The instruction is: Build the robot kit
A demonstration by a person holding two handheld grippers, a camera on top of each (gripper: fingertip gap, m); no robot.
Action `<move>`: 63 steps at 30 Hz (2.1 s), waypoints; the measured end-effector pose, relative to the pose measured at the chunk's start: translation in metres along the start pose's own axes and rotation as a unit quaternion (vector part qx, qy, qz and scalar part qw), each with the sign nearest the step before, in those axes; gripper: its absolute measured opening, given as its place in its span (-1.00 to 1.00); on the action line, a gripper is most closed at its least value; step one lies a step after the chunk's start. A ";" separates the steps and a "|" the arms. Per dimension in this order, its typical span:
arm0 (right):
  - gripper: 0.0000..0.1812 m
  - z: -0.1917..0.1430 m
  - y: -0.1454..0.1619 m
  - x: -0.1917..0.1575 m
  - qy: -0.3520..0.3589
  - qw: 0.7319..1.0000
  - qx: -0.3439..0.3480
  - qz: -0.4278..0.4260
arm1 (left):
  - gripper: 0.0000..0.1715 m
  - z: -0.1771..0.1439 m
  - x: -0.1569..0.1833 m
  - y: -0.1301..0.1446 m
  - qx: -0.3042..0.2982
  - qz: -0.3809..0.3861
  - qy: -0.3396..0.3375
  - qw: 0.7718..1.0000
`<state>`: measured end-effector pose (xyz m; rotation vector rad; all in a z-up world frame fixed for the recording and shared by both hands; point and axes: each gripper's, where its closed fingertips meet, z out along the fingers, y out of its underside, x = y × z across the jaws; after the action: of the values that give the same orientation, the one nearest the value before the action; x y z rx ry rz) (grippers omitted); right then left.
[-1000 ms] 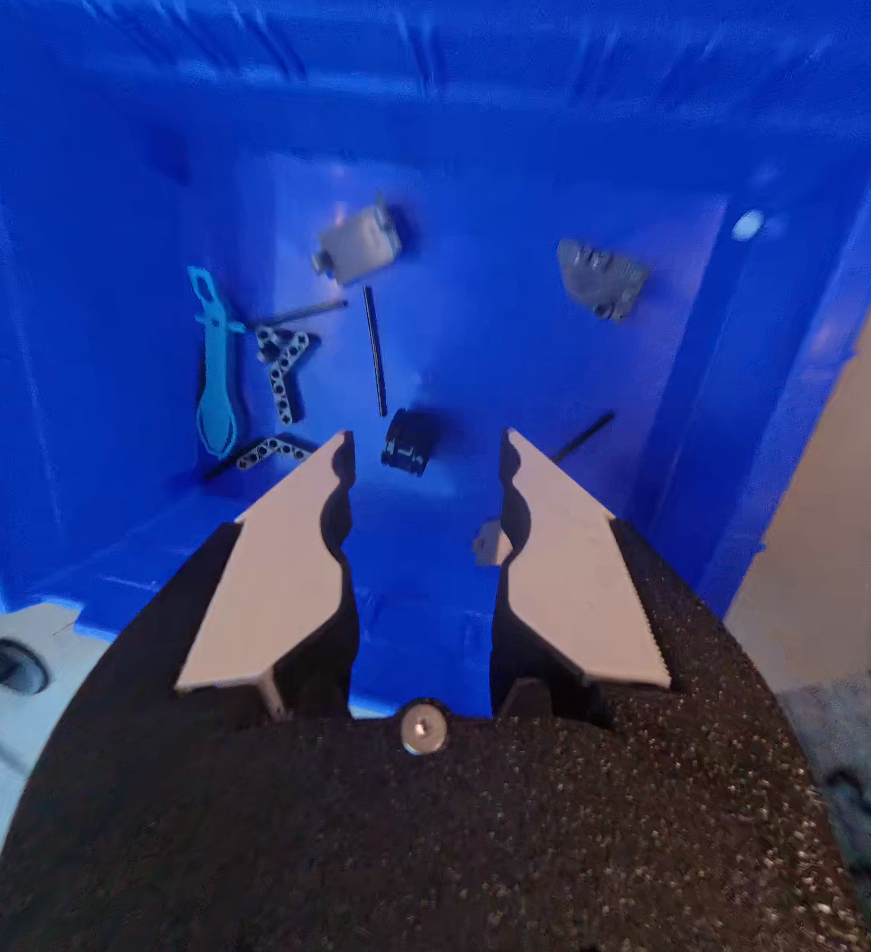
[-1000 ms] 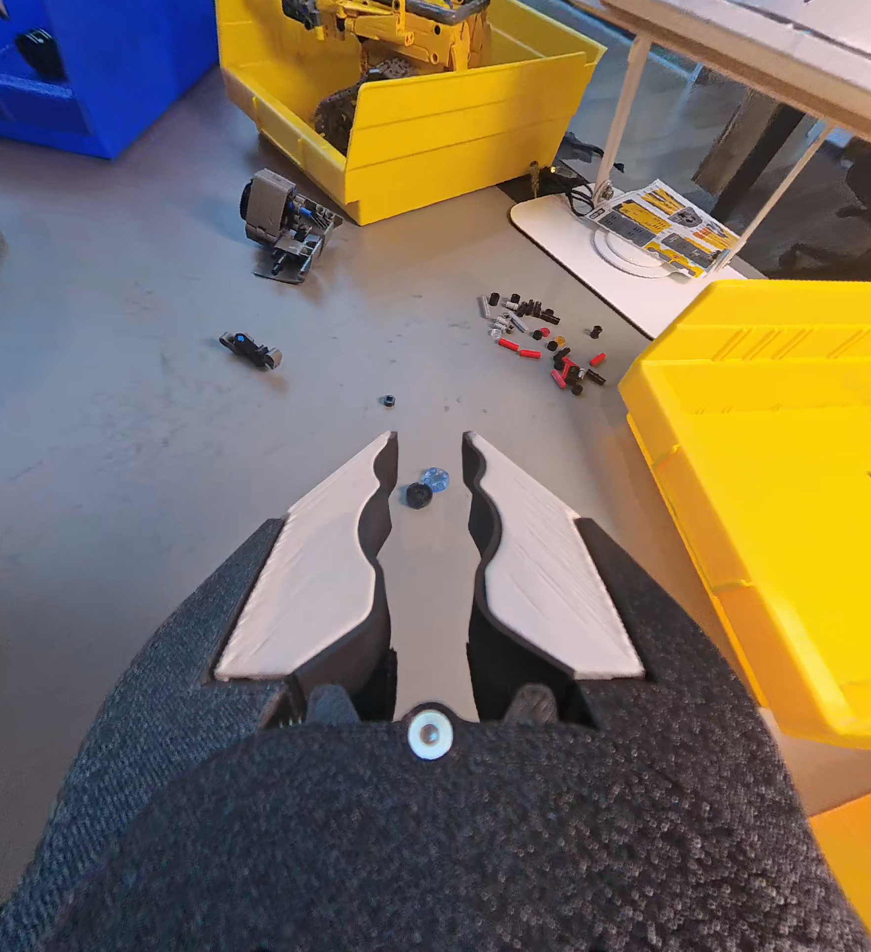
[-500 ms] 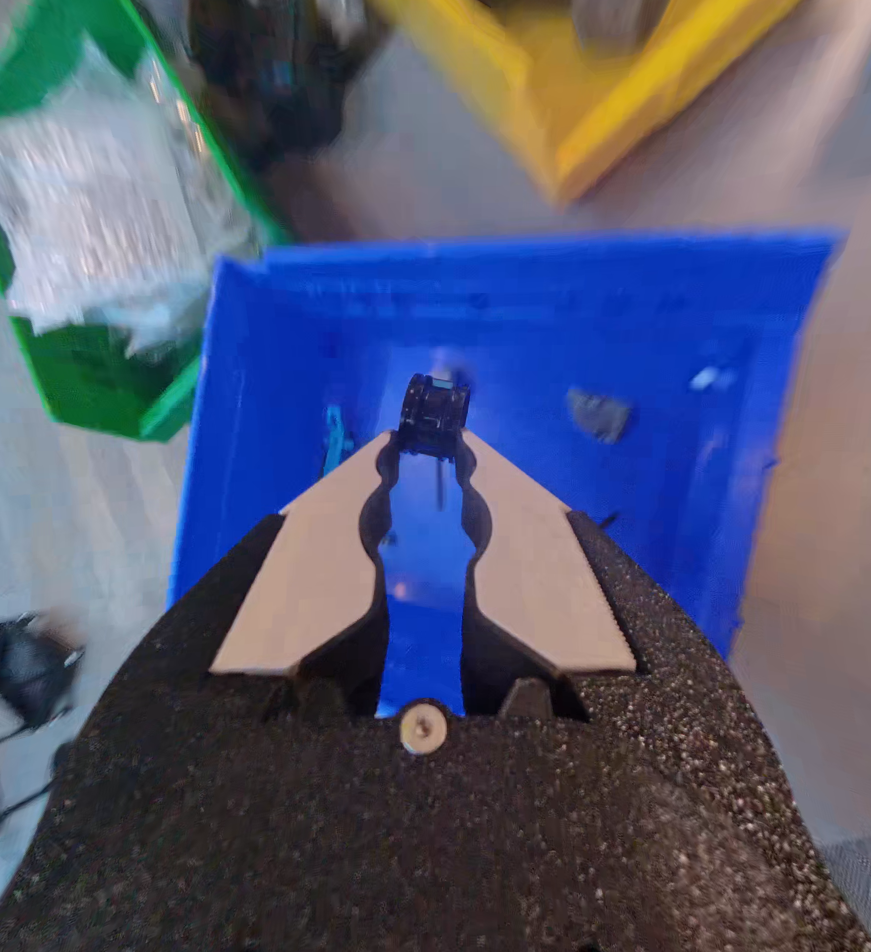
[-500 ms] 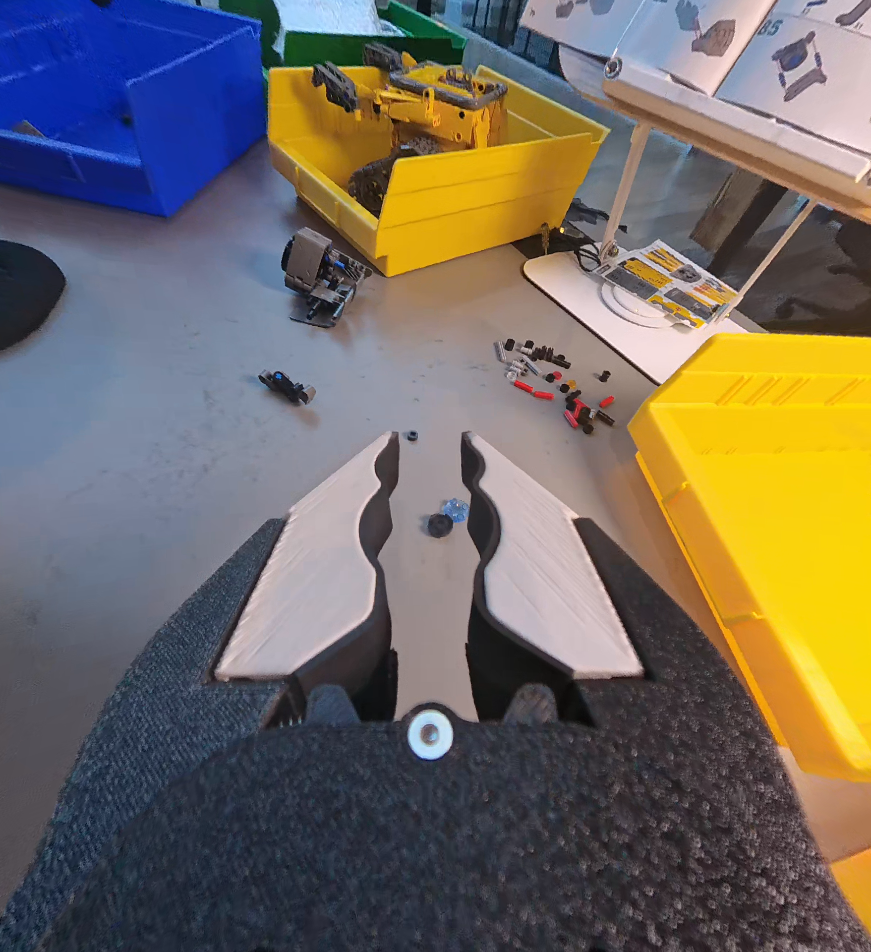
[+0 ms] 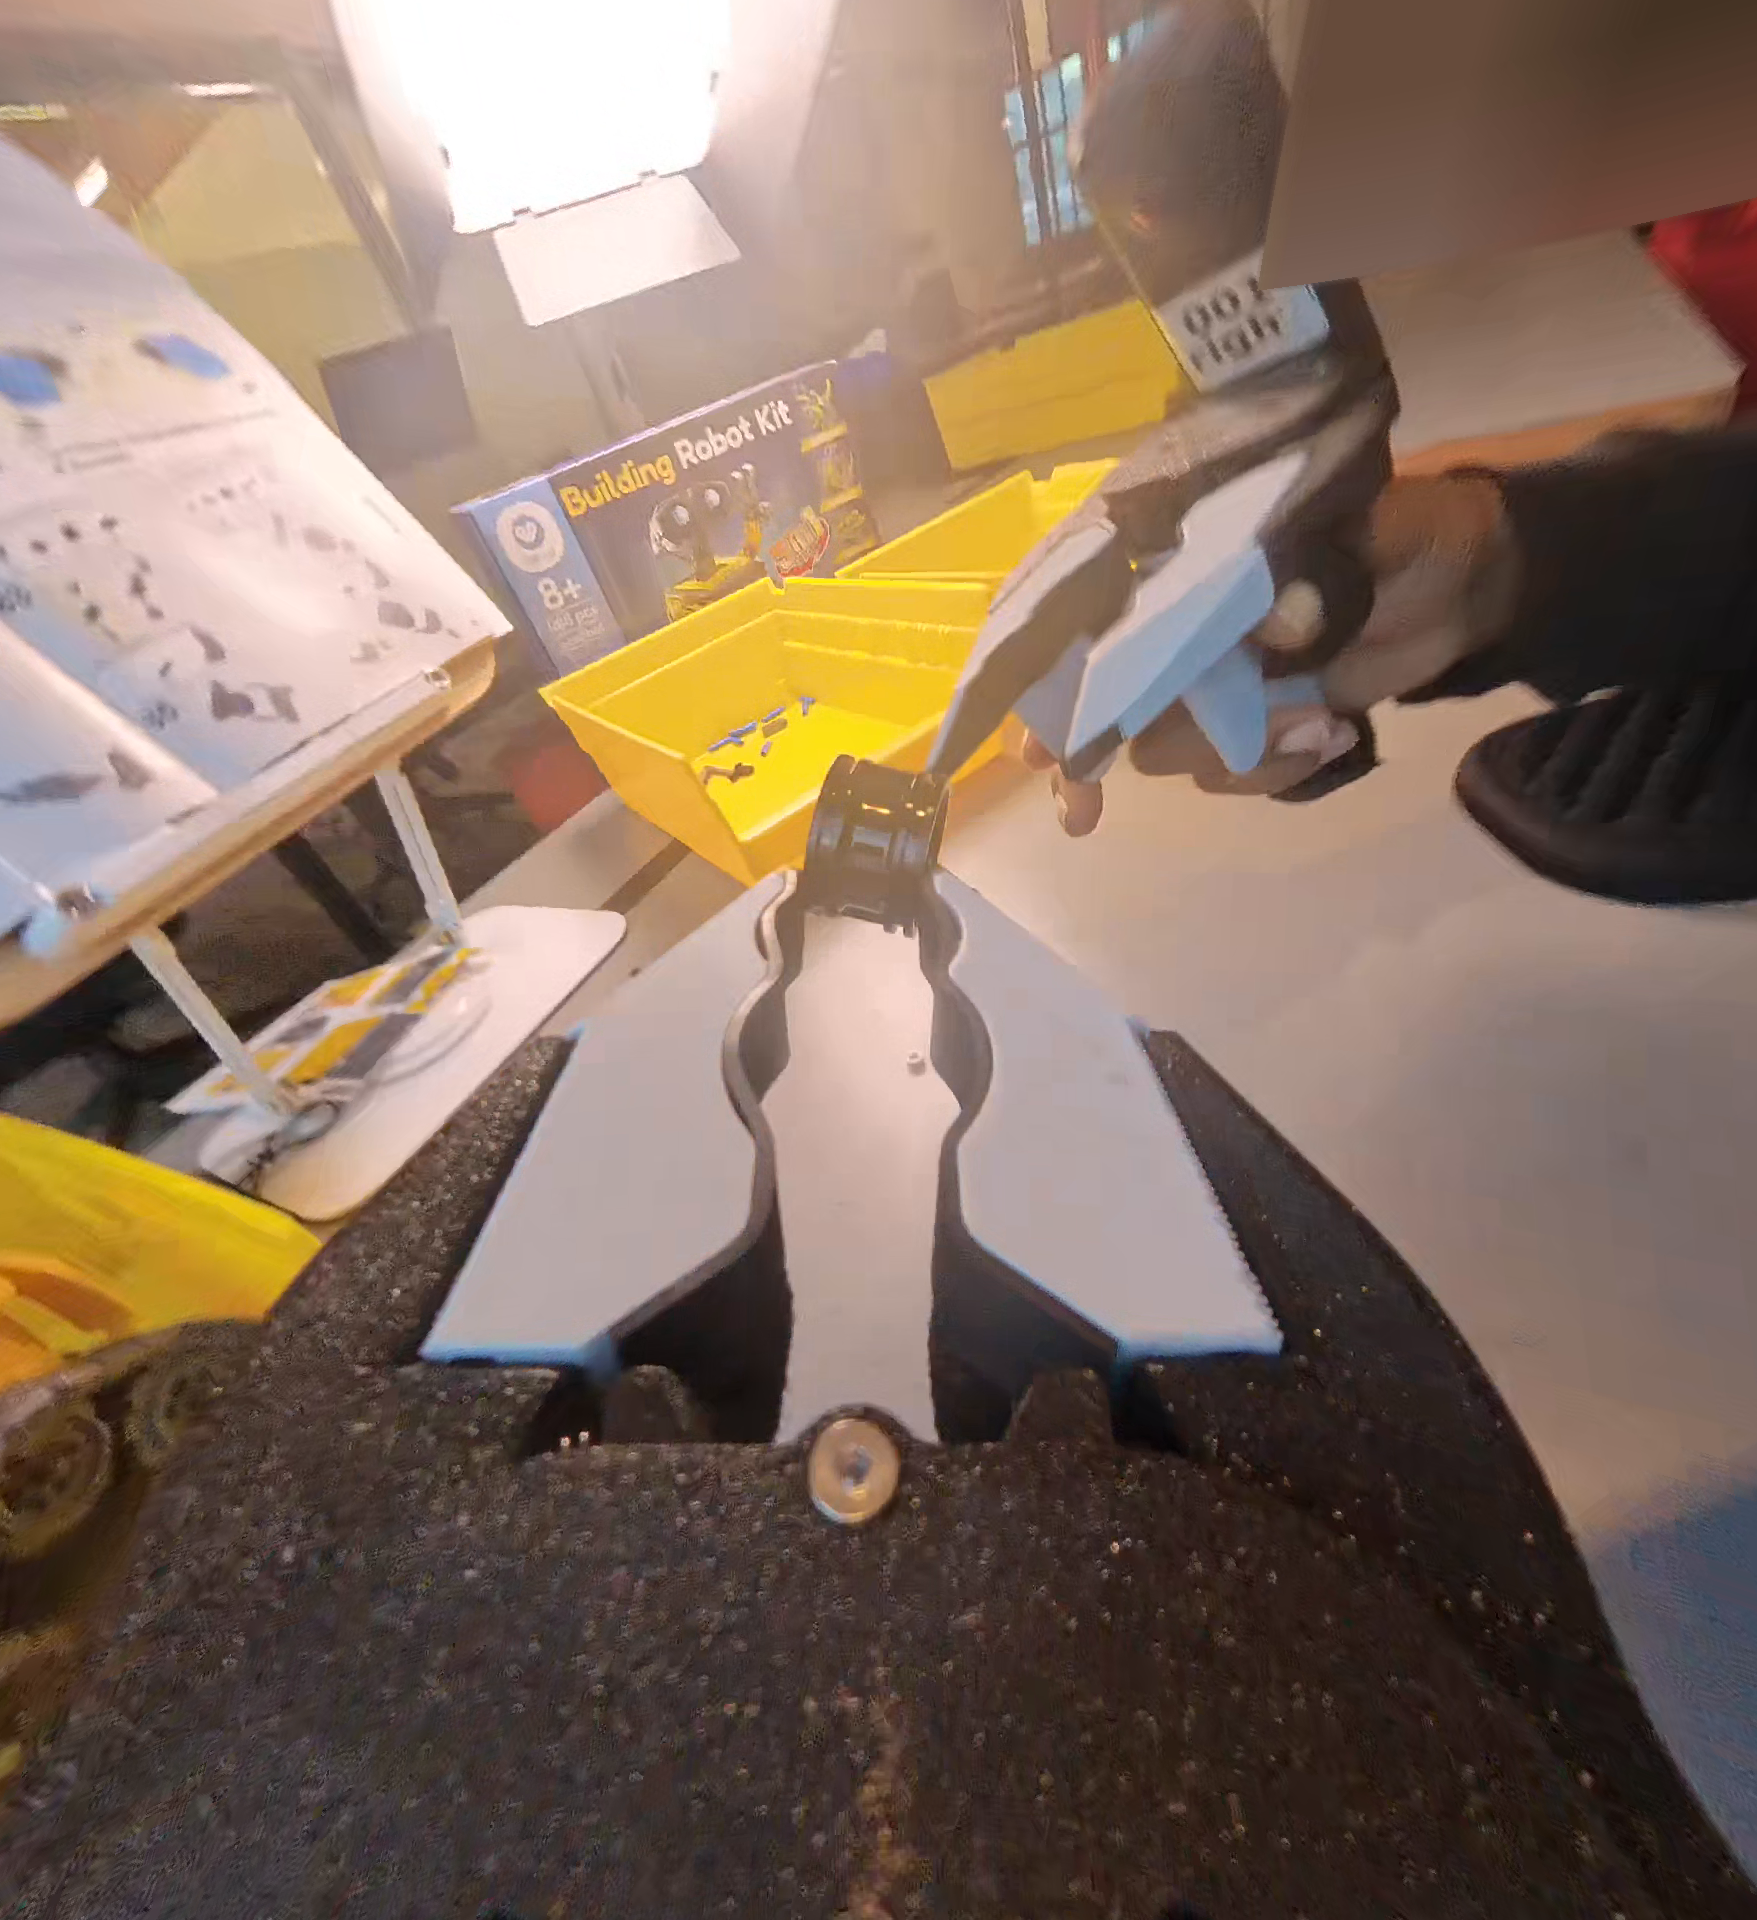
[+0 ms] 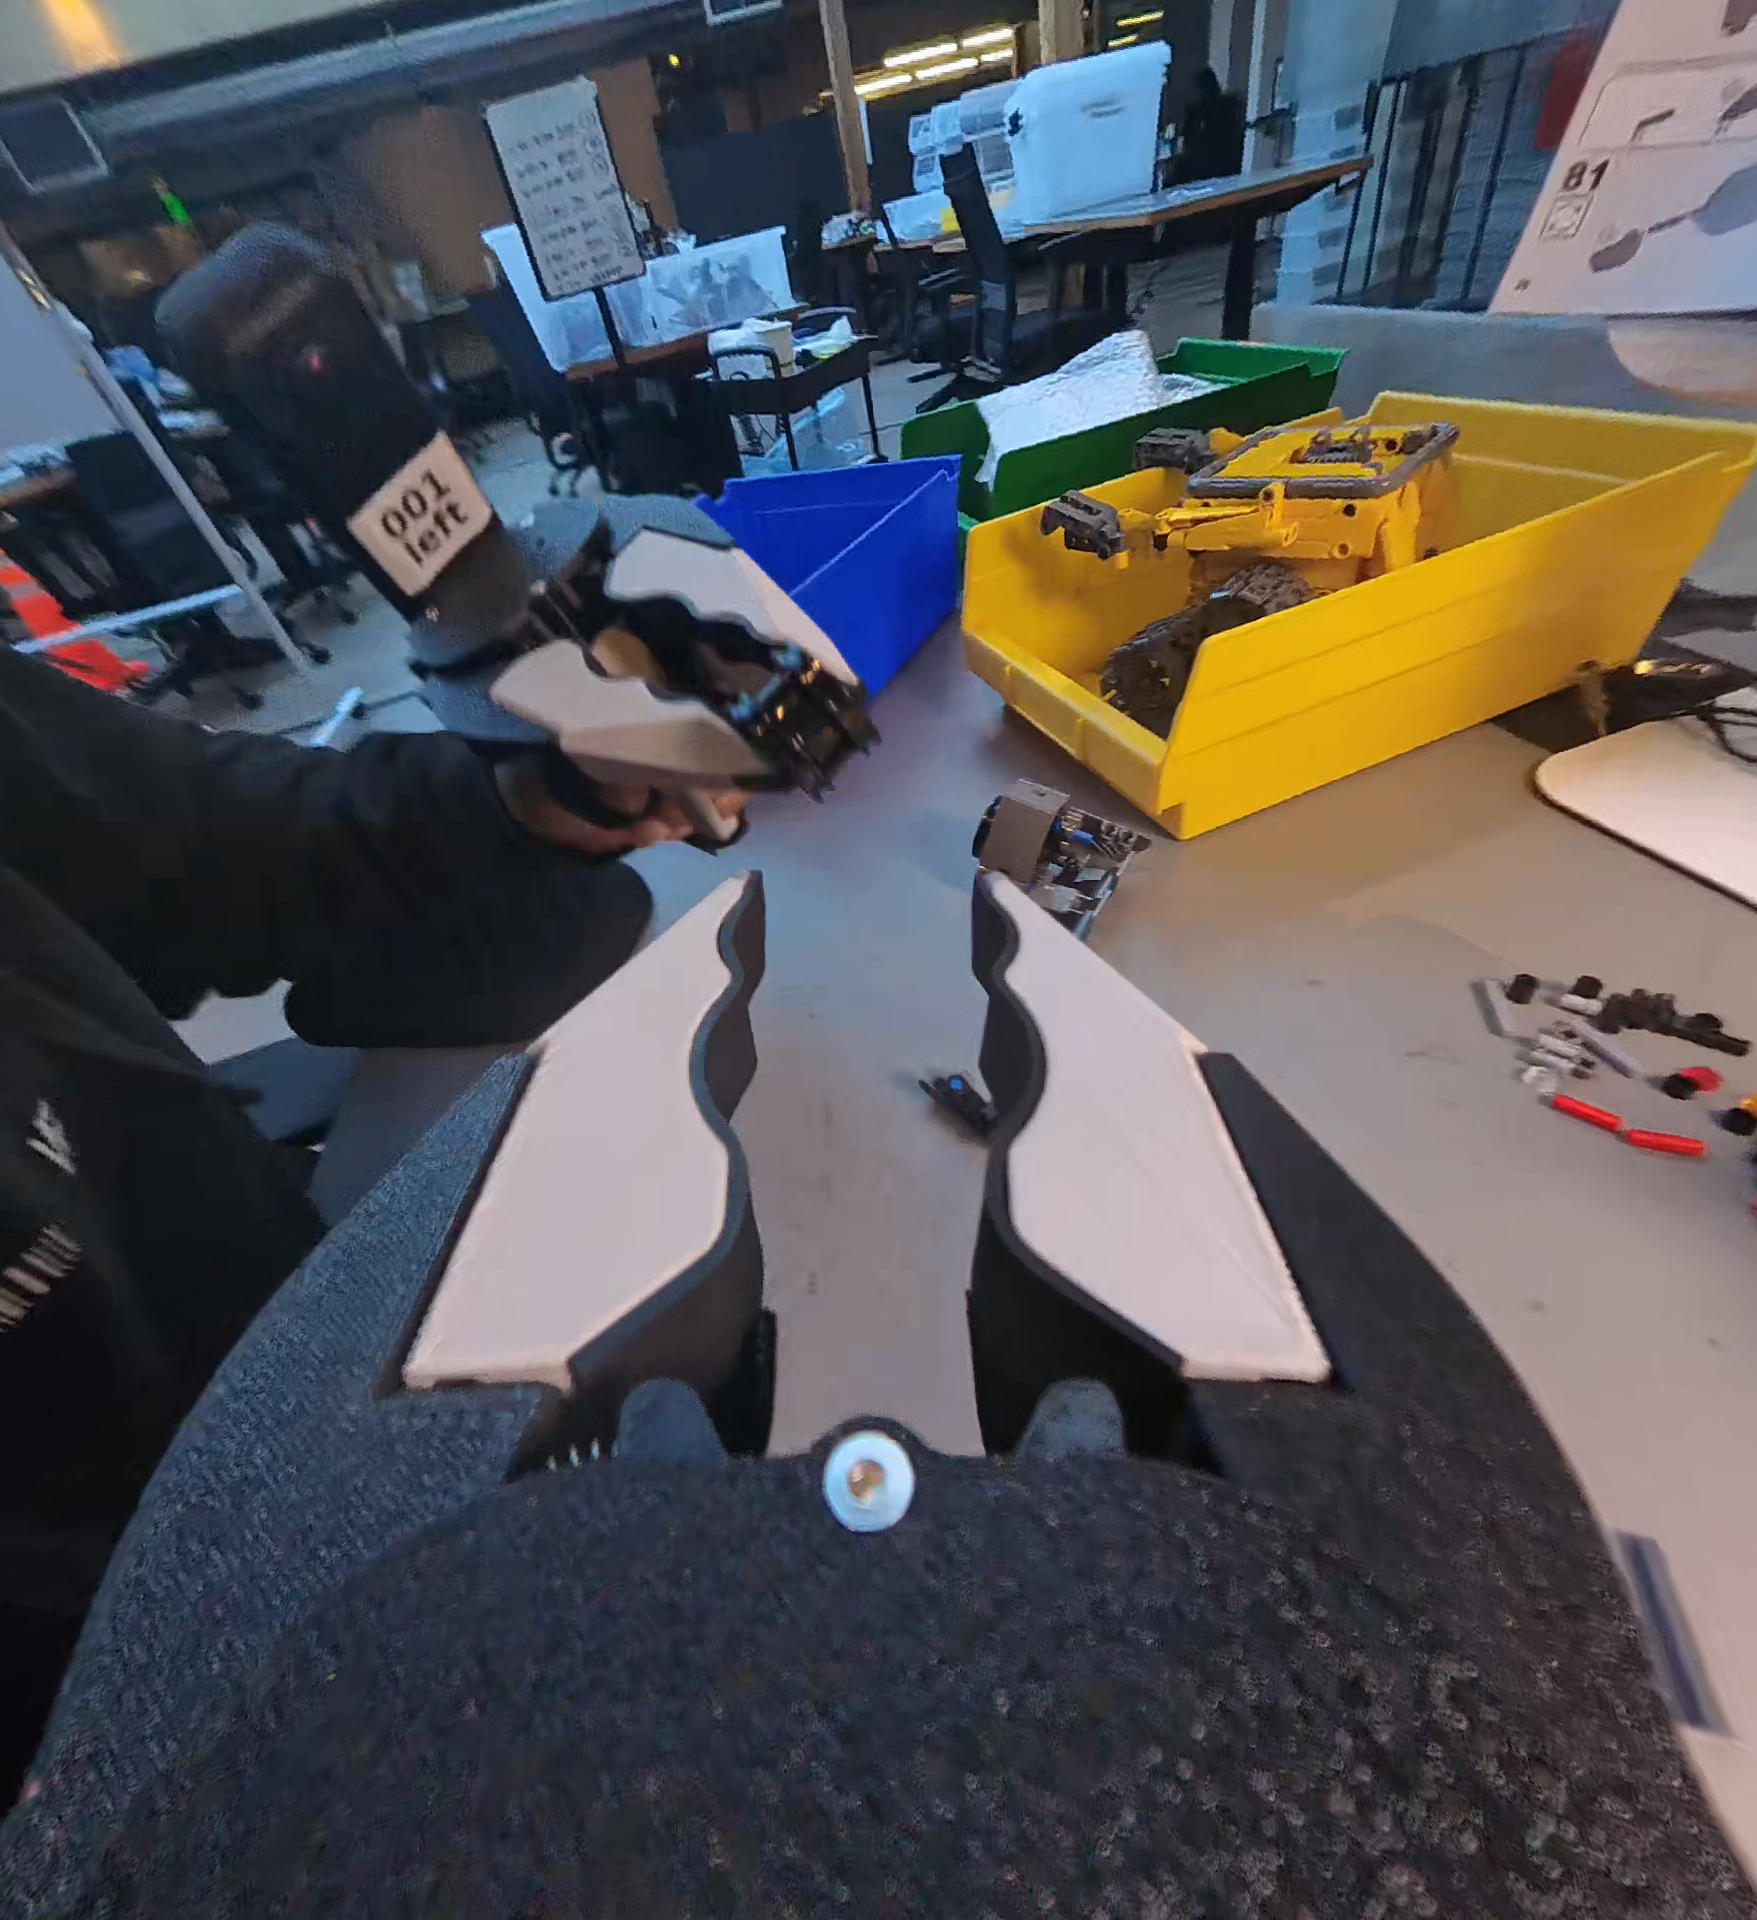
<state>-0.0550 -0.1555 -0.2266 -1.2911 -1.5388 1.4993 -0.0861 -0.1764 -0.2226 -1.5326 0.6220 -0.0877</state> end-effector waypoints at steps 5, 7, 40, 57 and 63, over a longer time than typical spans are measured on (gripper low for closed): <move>-0.44 0.005 0.012 0.000 -0.059 0.993 0.000 0.103 | -0.76 0.029 0.020 0.007 -0.041 0.284 -0.052 0.957; -0.46 0.008 0.019 -0.005 -0.084 0.989 -0.001 0.122 | -0.77 0.033 0.028 0.015 -0.049 0.347 -0.063 0.935; -0.52 0.020 0.136 0.013 0.016 0.949 -0.244 -0.200 | -0.26 0.007 0.001 0.080 -0.110 -0.159 0.118 0.974; -0.54 0.033 0.125 -0.008 -0.013 0.958 -0.209 -0.198 | -0.41 -0.014 0.077 0.115 -0.234 -0.063 0.285 0.928; -0.57 0.010 0.110 0.010 0.000 0.957 -0.200 -0.209 | -0.65 -0.006 0.084 0.126 -0.261 -0.031 0.269 0.927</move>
<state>-0.0436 -0.1636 -0.3364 -1.0751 -2.0341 0.9524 -0.0582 -0.2095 -0.3679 -2.0658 1.0940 -0.4304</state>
